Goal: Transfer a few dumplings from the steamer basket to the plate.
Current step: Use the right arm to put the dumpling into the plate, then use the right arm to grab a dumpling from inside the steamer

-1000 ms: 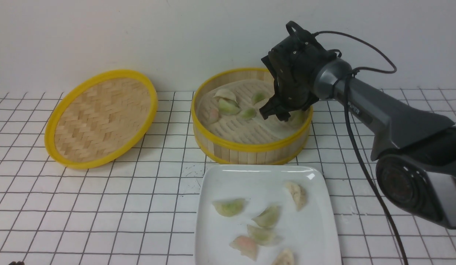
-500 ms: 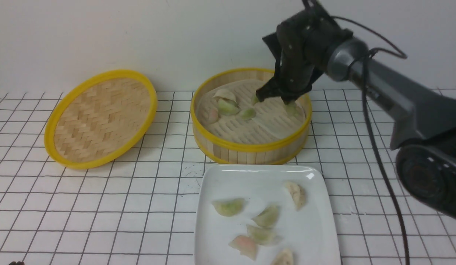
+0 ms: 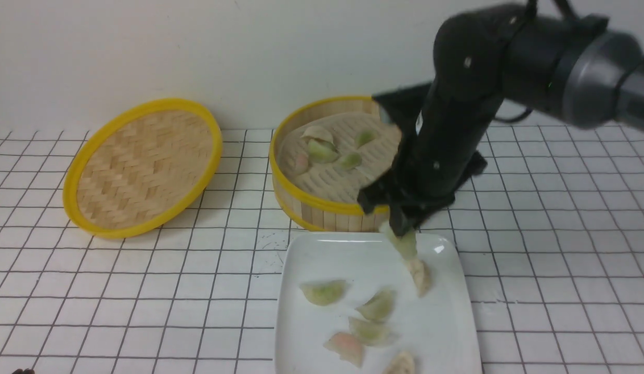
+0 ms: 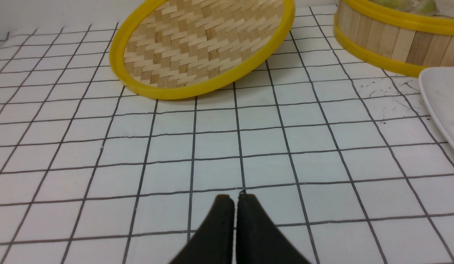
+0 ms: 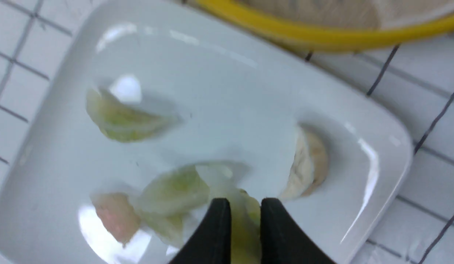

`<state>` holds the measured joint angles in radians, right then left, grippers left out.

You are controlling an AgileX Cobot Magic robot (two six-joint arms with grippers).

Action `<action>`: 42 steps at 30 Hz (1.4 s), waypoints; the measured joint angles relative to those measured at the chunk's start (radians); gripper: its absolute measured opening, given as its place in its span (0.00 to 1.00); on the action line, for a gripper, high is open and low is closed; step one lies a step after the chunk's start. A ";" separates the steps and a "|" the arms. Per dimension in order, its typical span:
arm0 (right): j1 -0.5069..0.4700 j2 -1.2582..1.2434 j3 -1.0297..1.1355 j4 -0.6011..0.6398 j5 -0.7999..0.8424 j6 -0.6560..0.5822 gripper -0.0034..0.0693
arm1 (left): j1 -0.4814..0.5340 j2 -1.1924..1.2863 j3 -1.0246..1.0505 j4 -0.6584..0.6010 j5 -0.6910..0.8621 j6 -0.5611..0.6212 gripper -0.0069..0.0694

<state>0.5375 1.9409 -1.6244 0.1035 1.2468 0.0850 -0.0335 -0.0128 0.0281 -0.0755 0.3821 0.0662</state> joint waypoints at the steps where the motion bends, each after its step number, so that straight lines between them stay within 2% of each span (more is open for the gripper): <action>1: 0.000 0.018 0.042 0.016 0.000 0.000 0.16 | 0.000 0.000 0.000 0.000 0.000 0.000 0.08; 3: 0.000 0.039 0.059 0.040 -0.004 -0.002 0.21 | 0.000 0.000 0.000 0.000 0.000 0.000 0.08; 5: 0.000 0.048 0.058 0.070 -0.010 -0.012 0.30 | 0.000 0.000 0.000 0.000 0.000 0.000 0.08; 6: 0.000 0.048 0.059 0.073 -0.010 -0.014 0.30 | 0.000 0.000 0.000 0.000 0.000 0.000 0.08; 10: 0.000 0.052 -0.034 0.082 -0.010 -0.031 0.65 | 0.000 0.000 0.000 0.000 0.000 0.000 0.08; 14: -0.010 0.079 -0.206 0.003 -0.018 -0.031 0.82 | 0.000 0.000 0.000 0.000 0.000 0.000 0.08; 16: -0.020 0.106 -0.272 -0.030 -0.032 -0.031 0.83 | 0.000 0.000 0.000 0.000 0.000 0.000 0.08; 17: -0.043 0.166 -0.418 -0.073 -0.051 -0.032 0.84 | 0.000 0.000 0.000 0.000 0.000 0.000 0.08; 19: -0.058 0.210 -0.494 -0.086 -0.056 -0.037 0.83 | 0.000 0.000 0.000 0.000 0.000 0.000 0.08; 20: -0.082 0.303 -0.614 -0.104 -0.058 -0.055 0.82 | 0.000 0.000 0.000 0.000 0.000 0.000 0.08; 28: -0.143 0.691 -1.086 -0.104 -0.037 -0.141 0.77 | 0.000 0.000 0.000 0.000 0.000 0.000 0.08; 34: -0.162 0.788 -1.182 -0.062 -0.064 -0.205 0.76 | 0.000 0.000 0.000 0.000 0.000 0.000 0.08; 42: -0.162 0.813 -1.191 0.120 -0.001 -0.336 0.76 | 0.000 0.000 0.000 0.000 0.000 0.000 0.08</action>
<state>0.3753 2.7544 -2.8157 0.2233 1.2458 -0.2507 -0.0335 -0.0128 0.0281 -0.0755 0.3821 0.0662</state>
